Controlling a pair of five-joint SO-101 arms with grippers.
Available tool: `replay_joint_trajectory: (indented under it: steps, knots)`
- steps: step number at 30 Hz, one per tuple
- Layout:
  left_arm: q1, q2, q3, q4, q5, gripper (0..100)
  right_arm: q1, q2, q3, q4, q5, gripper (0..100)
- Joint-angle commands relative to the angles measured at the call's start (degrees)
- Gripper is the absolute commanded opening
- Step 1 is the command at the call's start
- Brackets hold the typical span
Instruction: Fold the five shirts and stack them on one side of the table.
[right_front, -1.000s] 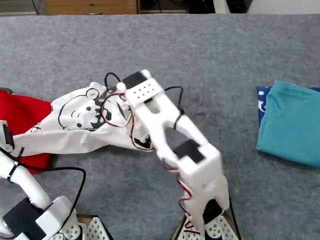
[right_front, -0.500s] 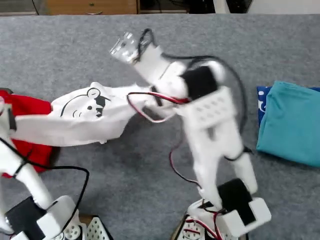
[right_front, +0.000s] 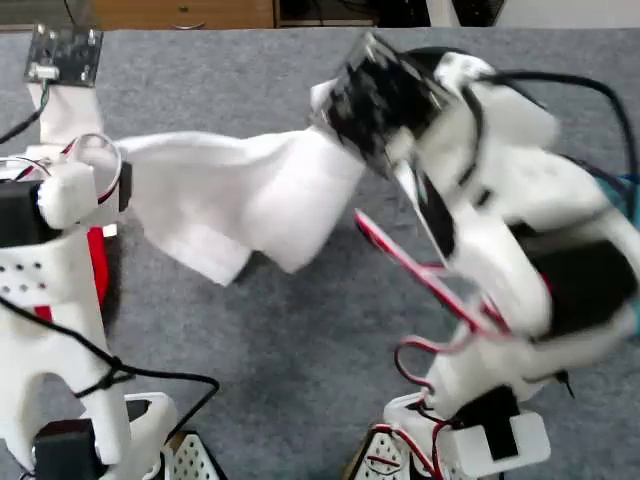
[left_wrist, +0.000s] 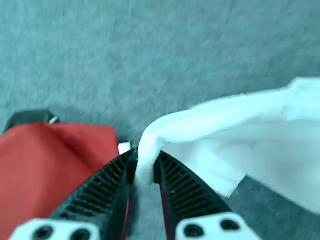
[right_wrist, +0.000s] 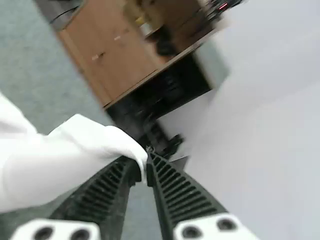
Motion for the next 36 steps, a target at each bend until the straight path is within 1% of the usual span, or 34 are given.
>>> replay_joint_trajectory:
  steps: [1,4,7,12,14,15,18,20,22,23,27,30,33,36]
  knots:
    - [3.4,-1.5,-10.5,-1.7,2.5,2,2.8,-1.5,-8.6,-1.6,3.3,0.2]
    - [4.0,-2.0,-16.3,-4.7,4.1,2,6.0,-1.5,-13.0,-1.6,4.7,0.2]
    - [4.0,-2.0,-20.7,-6.2,4.1,2,9.2,-1.5,-16.6,-1.8,5.1,0.2]
    - [4.0,-2.0,-28.0,-5.8,4.0,2,12.2,-1.5,-20.4,-5.7,5.1,0.3]
    - [5.5,-2.0,-28.7,-5.7,3.6,2,12.6,-1.5,-20.8,-7.6,5.9,0.3]
    - [6.5,-2.0,-28.6,-5.1,2.4,2,12.5,-1.5,-20.8,-8.7,6.8,0.3]
    - [9.8,-2.0,-28.8,0.3,-3.0,2,12.4,-1.1,-20.5,-14.4,7.8,0.3]
    - [12.0,-2.1,-28.9,3.5,-4.5,2,12.4,-1.0,-20.4,-18.3,7.8,0.3]
    - [12.6,-2.1,-28.9,4.8,-4.5,2,12.4,-1.0,-20.4,-20.8,8.0,0.3]
    - [12.4,-2.1,-28.9,4.9,-4.5,2,12.4,-1.2,-20.4,-21.8,8.3,0.3]
    - [11.1,-2.1,-28.9,4.8,-4.3,2,12.4,-1.5,-20.9,-25.1,13.2,0.3]
    - [9.0,-2.1,-28.9,4.7,-4.4,2,12.6,-2.9,-20.9,-27.2,15.4,0.3]
    - [6.0,-2.2,-29.0,4.7,-4.4,2,12.8,-5.3,-20.5,-27.0,16.4,0.3]
    - [1.6,-3.1,-29.0,4.9,-4.7,2,12.9,-7.0,-20.5,-22.2,18.8,0.3]
